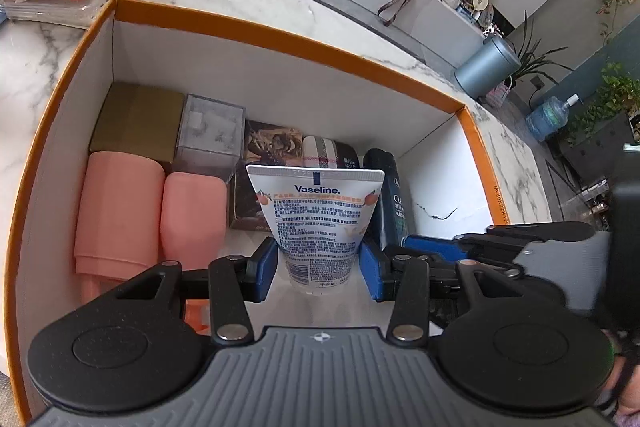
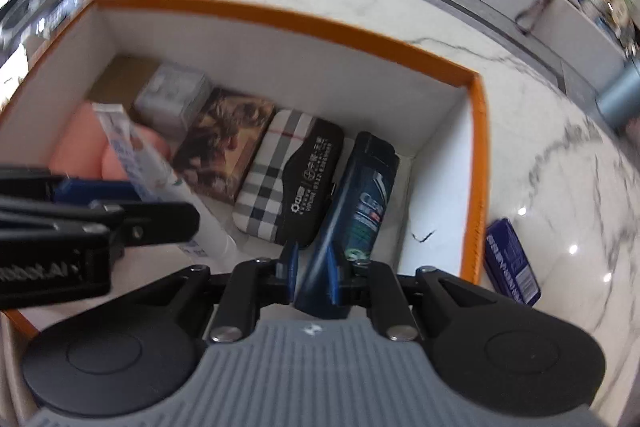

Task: Organize rigid objects
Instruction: 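Lower the bottle into the orange box with the right tool while the left tool lowers the tube, then lower the Vaseline tube beside the bottle with the left tool while the right tool releases the bottle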

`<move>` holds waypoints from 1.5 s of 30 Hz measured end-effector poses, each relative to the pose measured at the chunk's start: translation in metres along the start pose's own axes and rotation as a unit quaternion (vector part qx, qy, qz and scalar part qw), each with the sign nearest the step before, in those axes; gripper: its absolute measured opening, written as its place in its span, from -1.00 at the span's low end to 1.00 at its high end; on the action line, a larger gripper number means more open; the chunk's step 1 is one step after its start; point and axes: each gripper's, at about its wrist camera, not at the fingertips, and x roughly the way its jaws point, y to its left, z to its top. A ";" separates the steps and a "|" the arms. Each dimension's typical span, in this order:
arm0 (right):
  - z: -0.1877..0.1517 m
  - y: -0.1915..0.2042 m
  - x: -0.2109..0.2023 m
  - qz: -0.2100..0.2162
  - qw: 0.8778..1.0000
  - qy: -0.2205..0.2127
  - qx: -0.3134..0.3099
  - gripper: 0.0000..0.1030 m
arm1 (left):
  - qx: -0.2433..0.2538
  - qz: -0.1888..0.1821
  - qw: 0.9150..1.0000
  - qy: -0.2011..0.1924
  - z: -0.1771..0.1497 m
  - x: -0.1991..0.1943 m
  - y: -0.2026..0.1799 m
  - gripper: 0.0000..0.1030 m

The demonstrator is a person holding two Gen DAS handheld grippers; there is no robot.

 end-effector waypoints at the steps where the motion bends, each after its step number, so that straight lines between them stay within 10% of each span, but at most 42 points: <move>1: -0.001 0.001 0.005 0.001 1.000 0.008 -0.008 -0.75 | -0.001 0.000 1.000 0.001 0.000 0.000 0.000 -0.02; 31: -0.048 -0.070 -0.070 0.038 0.973 -0.146 0.173 -0.70 | 0.068 0.055 0.981 0.171 0.006 0.049 -0.044 -0.03; 45: -0.059 -0.081 -0.069 0.077 0.966 -0.159 0.189 -0.69 | -0.017 0.065 0.973 0.220 0.002 0.060 -0.037 -0.01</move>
